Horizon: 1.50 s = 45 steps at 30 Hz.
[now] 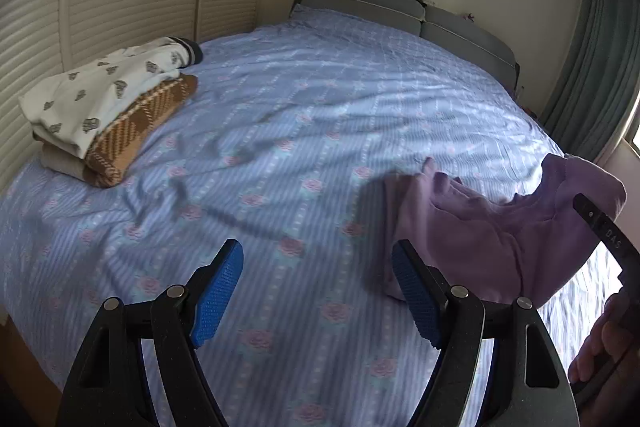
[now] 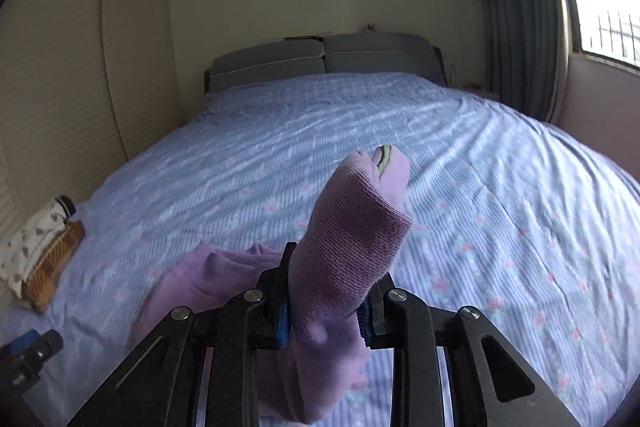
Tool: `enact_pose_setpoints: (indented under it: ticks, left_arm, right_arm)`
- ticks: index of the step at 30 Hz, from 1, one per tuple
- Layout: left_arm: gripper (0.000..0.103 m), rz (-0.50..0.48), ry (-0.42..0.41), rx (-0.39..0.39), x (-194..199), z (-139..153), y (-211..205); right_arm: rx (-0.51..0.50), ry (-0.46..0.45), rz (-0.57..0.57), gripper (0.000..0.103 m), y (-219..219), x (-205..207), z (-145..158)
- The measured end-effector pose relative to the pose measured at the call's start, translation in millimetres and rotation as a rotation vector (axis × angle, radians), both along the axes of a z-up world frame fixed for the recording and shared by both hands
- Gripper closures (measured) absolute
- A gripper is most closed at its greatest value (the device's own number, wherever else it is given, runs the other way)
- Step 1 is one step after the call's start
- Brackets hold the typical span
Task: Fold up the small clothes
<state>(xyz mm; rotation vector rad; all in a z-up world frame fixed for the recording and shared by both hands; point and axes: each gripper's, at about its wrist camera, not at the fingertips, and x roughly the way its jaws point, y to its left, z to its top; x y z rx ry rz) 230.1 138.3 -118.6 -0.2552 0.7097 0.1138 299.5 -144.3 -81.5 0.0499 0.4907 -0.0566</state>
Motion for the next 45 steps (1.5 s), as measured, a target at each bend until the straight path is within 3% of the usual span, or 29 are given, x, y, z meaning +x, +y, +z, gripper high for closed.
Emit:
enact_pose_setpoints:
  ticks: [3, 7, 13, 18, 23, 27, 35, 42, 45]
  left_arm:
    - [0.027, 0.044, -0.004, 0.011, -10, 1, 29]
    - [0.027, 0.083, 0.018, 0.007, -19, -6, 61]
    - [0.027, 0.11, 0.044, -0.013, -28, -22, 87]
    - [0.027, 0.106, 0.058, -0.043, -27, -29, 91]
    - [0.027, 0.065, 0.054, -0.041, -23, -23, 81]
    - [0.027, 0.028, 0.041, -0.035, -20, -13, 68]
    - [0.029, -0.123, -0.02, -0.038, 5, 15, 15]
    - [0.068, -0.431, -0.064, -0.005, 45, 30, -74]
    - [0.07, -0.529, -0.035, 0.028, 62, 23, -103]
  right_arm:
    - [-0.202, -0.004, 0.081, 0.076, 70, 5, -11]
    - [-0.429, 0.047, 0.206, 0.077, 146, 6, -50]
    - [-0.53, 0.163, 0.262, 0.077, 184, -6, -102]
    - [-0.534, 0.164, 0.257, 0.073, 182, -6, -103]
    - [-0.448, 0.159, 0.276, 0.067, 171, -9, -89]
    - [-0.367, 0.124, 0.305, 0.049, 160, -25, -75]
    - [-0.088, 0.096, 0.255, 0.048, 92, -67, -43]
    - [0.028, 0.114, 0.111, 0.048, 10, -74, -39]
    - [0.053, 0.124, 0.065, 0.048, -16, -74, -43]
